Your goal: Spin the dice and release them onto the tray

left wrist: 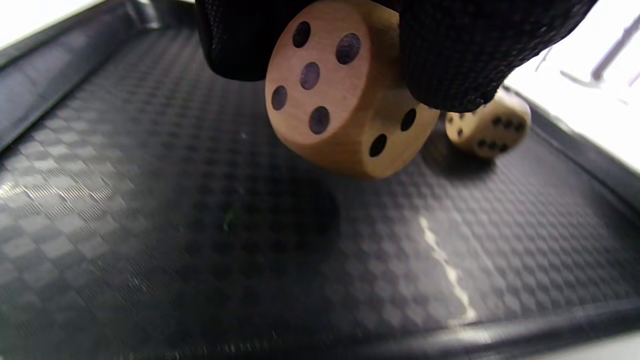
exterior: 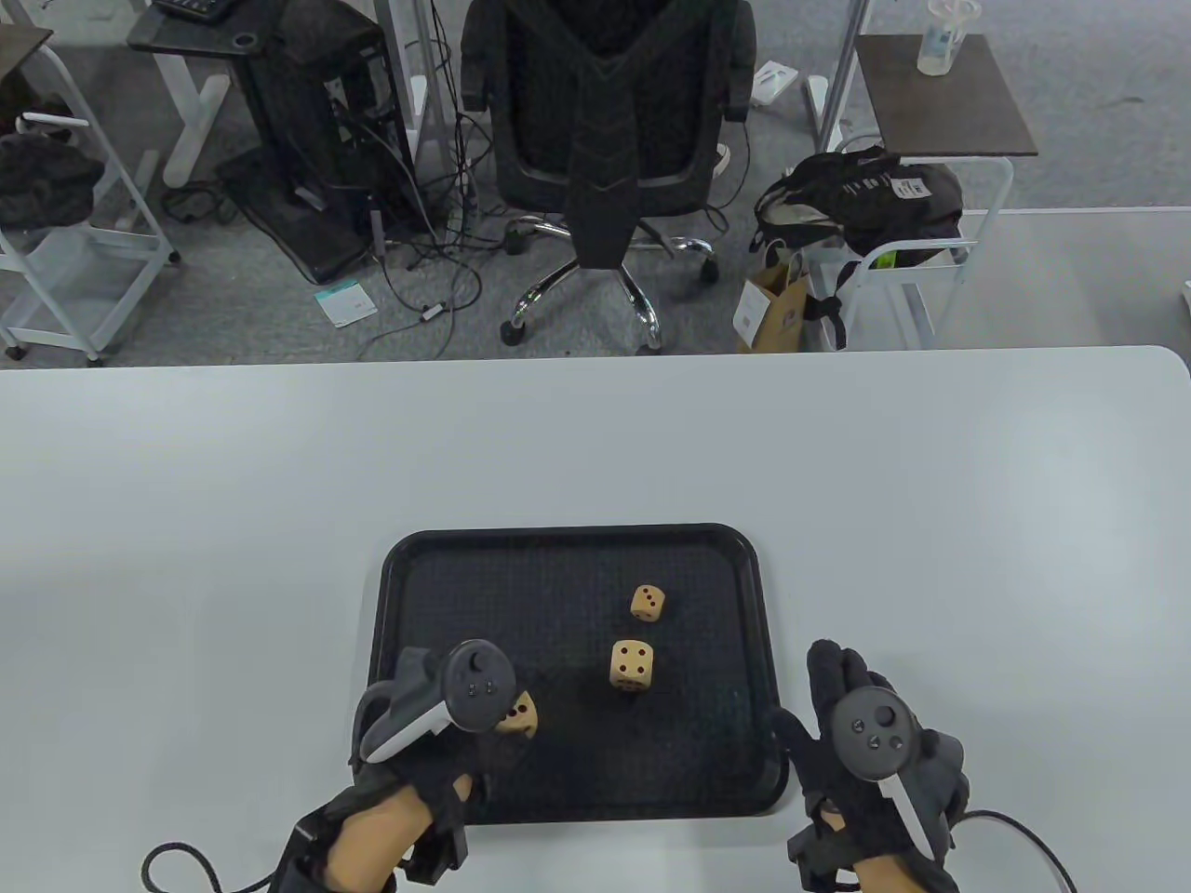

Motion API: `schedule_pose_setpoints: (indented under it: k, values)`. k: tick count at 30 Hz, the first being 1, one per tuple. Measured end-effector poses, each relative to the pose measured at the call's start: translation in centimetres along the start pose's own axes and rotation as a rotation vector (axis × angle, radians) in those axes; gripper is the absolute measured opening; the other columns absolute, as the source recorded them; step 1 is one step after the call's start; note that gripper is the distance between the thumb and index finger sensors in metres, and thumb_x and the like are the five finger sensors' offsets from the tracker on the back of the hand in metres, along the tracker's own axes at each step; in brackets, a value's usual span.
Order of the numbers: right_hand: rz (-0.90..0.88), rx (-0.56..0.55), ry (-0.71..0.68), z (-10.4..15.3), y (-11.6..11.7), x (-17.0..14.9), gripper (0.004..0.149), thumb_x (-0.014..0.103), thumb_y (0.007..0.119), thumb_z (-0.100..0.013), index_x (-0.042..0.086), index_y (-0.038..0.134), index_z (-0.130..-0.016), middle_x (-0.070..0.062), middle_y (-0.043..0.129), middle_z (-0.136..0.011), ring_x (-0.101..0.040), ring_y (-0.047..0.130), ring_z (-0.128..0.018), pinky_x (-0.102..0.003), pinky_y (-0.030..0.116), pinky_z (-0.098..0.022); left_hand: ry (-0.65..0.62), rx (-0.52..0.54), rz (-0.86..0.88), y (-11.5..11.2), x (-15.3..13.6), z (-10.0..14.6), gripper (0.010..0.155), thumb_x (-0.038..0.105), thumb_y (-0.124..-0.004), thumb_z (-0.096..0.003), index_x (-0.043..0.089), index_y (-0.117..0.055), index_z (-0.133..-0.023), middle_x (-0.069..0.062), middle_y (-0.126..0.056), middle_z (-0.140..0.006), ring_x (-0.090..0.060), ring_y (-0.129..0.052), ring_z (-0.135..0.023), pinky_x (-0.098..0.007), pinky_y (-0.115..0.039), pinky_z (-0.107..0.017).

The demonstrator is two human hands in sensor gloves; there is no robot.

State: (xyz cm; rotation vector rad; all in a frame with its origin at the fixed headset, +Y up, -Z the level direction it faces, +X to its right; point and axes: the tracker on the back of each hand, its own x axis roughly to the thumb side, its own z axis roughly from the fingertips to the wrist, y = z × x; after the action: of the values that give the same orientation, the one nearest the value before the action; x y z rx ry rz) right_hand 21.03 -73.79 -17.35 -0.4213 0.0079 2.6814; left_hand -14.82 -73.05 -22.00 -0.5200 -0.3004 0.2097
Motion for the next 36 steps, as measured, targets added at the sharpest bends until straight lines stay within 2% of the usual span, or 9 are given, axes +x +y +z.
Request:
schedule_pose_setpoints:
  k: [2, 8, 10, 11, 12, 14, 18, 25, 36]
  values:
    - [-0.002, 0.003, -0.001, 0.0, 0.0, 0.0, 0.083, 0.061, 0.073, -0.034, 0.036, 0.04, -0.106, -0.001, 0.046, -0.114, -0.033, 0.051, -0.105, -0.061, 0.043, -0.078, -0.014, -0.061, -0.047, -0.3, 0.9, -0.3, 0.07, 0.02, -0.09, -0.0463, 0.027, -0.055, -0.107, -0.02, -0.055, -0.114, -0.05, -0.066, -0.099, -0.071, -0.035, -0.077]
    - [0.007, 0.015, 0.002, 0.0, 0.2, 0.1, 0.082, 0.061, 0.073, -0.034, 0.036, 0.041, -0.106, -0.001, 0.047, -0.114, -0.033, 0.052, -0.105, -0.061, 0.044, -0.077, -0.025, -0.127, -0.122, -0.6, 2.2, -0.9, 0.063, 0.024, -0.083, -0.0465, 0.033, -0.06, -0.105, -0.008, -0.041, -0.121, -0.047, -0.058, -0.106, -0.07, -0.032, -0.077]
    - [0.009, 0.016, 0.003, 0.0, 0.2, 0.1, 0.082, 0.061, 0.072, -0.034, 0.036, 0.041, -0.106, -0.001, 0.047, -0.114, -0.033, 0.052, -0.105, -0.061, 0.044, -0.077, 0.046, -0.062, -0.1, -0.2, 1.3, -1.2, 0.063, 0.043, -0.073, -0.0489, 0.036, -0.051, -0.107, -0.016, -0.051, -0.119, -0.048, -0.062, -0.104, -0.07, -0.033, -0.078]
    - [0.009, 0.014, 0.004, 0.0, 0.2, 0.1, 0.082, 0.062, 0.071, -0.034, 0.036, 0.041, -0.106, -0.001, 0.047, -0.114, -0.033, 0.052, -0.105, -0.061, 0.044, -0.077, 0.127, 0.048, -0.122, 0.3, 0.6, -1.1, 0.067, 0.052, -0.061, -0.0454, 0.029, -0.05, -0.107, -0.018, -0.075, -0.107, -0.048, -0.079, -0.093, -0.066, -0.048, -0.075]
    - [0.007, 0.014, 0.004, 0.0, 0.2, 0.1, 0.082, 0.062, 0.07, -0.034, 0.036, 0.041, -0.106, -0.001, 0.047, -0.114, -0.033, 0.052, -0.105, -0.061, 0.044, -0.077, 0.144, 0.111, -0.151, 0.6, 0.2, -1.1, 0.073, 0.056, -0.057, -0.0417, 0.019, -0.055, -0.105, -0.014, -0.101, -0.079, -0.041, -0.105, -0.059, -0.06, -0.073, -0.059]
    - [0.004, 0.015, 0.004, 0.0, 0.2, 0.1, 0.082, 0.062, 0.069, -0.034, 0.036, 0.041, -0.106, -0.001, 0.047, -0.114, -0.033, 0.052, -0.105, -0.061, 0.044, -0.077, 0.123, 0.231, -0.19, 1.4, -0.1, -0.3, 0.076, 0.061, -0.056, -0.0399, 0.02, -0.057, -0.104, -0.008, -0.107, -0.065, -0.037, -0.109, -0.045, -0.056, -0.079, -0.051]
    - [0.007, 0.016, 0.002, -0.1, 0.3, 0.1, 0.081, 0.062, 0.069, -0.034, 0.036, 0.041, -0.106, -0.001, 0.048, -0.113, -0.033, 0.052, -0.105, -0.061, 0.044, -0.077, 0.107, 0.379, -0.207, 3.0, -0.2, 1.9, 0.071, 0.06, -0.062, -0.0423, 0.024, -0.058, -0.104, -0.009, -0.1, -0.081, -0.039, -0.104, -0.063, -0.06, -0.07, -0.063]
    - [0.002, -0.013, -0.009, 0.1, 0.2, 0.4, 0.081, 0.062, 0.07, -0.034, 0.036, 0.041, -0.106, 0.0, 0.046, -0.114, -0.033, 0.051, -0.105, -0.061, 0.043, -0.078, 0.028, 0.422, -0.027, 4.2, -1.8, 4.3, 0.07, 0.061, -0.064, -0.0431, 0.029, -0.057, -0.105, -0.012, -0.073, -0.107, -0.045, -0.08, -0.094, -0.069, -0.048, -0.075]
    - [-0.007, -0.034, -0.017, 0.1, 0.3, 0.4, 0.081, 0.061, 0.07, -0.034, 0.037, 0.041, -0.106, 0.0, 0.044, -0.115, -0.032, 0.048, -0.106, -0.061, 0.041, -0.078, -0.084, 0.718, 0.158, 4.7, -7.5, 8.7, 0.069, 0.06, -0.065, -0.0445, 0.031, -0.054, -0.107, -0.014, -0.056, -0.115, -0.05, -0.058, -0.105, -0.073, -0.031, -0.077]
